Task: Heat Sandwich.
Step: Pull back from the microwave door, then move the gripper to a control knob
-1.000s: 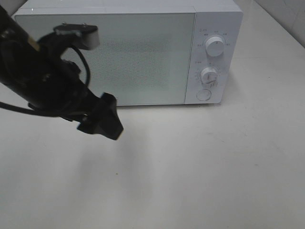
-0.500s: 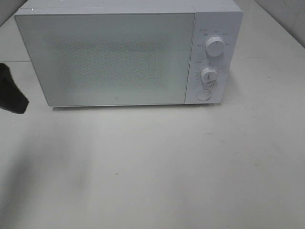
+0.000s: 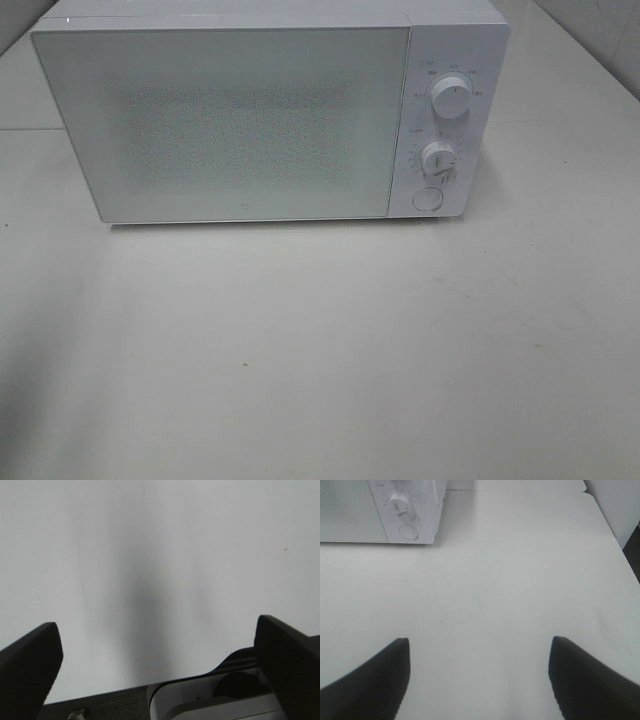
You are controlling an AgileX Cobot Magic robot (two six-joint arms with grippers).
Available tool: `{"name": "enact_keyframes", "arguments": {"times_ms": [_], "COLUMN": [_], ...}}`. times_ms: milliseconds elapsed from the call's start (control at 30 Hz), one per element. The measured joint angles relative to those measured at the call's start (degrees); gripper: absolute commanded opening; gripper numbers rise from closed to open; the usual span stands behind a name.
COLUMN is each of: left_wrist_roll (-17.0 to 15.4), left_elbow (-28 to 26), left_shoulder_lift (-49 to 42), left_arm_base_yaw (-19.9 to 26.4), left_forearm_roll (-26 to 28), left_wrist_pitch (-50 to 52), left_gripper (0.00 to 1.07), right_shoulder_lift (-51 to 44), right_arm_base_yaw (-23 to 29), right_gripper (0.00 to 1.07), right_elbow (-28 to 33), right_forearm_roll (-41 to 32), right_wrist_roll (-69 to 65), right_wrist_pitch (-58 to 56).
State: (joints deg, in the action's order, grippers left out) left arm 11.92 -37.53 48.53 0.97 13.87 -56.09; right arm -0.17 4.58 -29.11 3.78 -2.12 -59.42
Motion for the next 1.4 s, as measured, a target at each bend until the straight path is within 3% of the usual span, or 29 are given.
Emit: {"name": "enact_keyframes", "arguments": {"times_ms": [167,367,800,1133,1400], "left_wrist_roll": [-0.63,-5.04,-5.56,-5.73,-8.59], "left_elbow": [3.9,8.14,9.0,9.0,9.0], "left_shoulder_lift": [-7.56,-16.27,-32.72,-35.87,-35.87], "left_arm_base_yaw": [0.0,0.0,0.0,0.0,0.0], "left_forearm_roll": [-1.78,-4.13,-8.59,-8.54,-6.3], "left_wrist_pitch": [-2.86,-5.39,-4.18,-4.18,-3.84], "left_gripper": [1.0,1.0,1.0,1.0,1.0], "right_shoulder_lift": [0.0,0.0,0.0,0.0,0.0], "right_arm_base_yaw": [0.0,0.0,0.0,0.0,0.0], "right_gripper": [0.74,0.74,0.74,0.74,0.74], "right_elbow": [0.0,0.0,0.0,0.0,0.0], "right_forearm_roll": [0.0,0.0,0.0,0.0,0.0], "right_wrist_roll": [0.0,0.0,0.0,0.0,0.0], "right_wrist_pitch": [0.0,0.0,0.0,0.0,0.0]}}
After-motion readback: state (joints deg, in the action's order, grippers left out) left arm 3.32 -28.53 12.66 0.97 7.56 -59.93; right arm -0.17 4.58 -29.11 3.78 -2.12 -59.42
